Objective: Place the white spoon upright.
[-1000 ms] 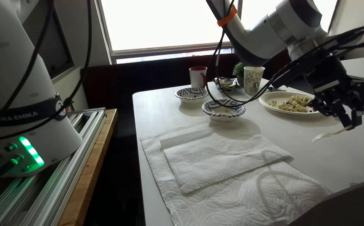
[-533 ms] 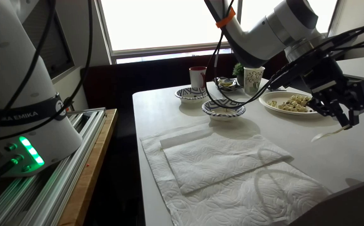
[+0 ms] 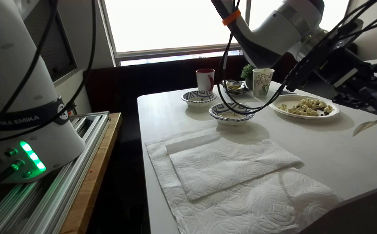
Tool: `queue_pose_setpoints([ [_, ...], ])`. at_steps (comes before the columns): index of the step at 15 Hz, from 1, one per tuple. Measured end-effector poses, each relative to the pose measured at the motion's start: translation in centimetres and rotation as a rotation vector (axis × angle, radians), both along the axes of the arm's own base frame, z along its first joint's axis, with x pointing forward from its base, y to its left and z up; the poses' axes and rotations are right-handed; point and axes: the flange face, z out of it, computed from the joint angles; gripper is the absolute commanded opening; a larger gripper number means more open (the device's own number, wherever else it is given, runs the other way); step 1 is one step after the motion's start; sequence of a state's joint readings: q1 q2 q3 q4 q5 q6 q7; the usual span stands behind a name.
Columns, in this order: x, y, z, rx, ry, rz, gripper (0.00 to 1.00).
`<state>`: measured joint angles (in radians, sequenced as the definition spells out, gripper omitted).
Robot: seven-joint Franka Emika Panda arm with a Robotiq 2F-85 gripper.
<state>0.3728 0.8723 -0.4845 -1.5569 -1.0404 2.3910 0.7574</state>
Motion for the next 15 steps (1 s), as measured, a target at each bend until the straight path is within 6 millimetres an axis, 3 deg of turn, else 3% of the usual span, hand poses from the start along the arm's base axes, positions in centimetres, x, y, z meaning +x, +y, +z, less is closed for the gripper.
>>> queue_pose_setpoints([
  [9,-1.4,4.5,-1.8,-0.245,-0.146,-0.033,0.04],
  [15,-1.7,4.7,-2.7,-0.28,-0.162,-0.031,0.04],
])
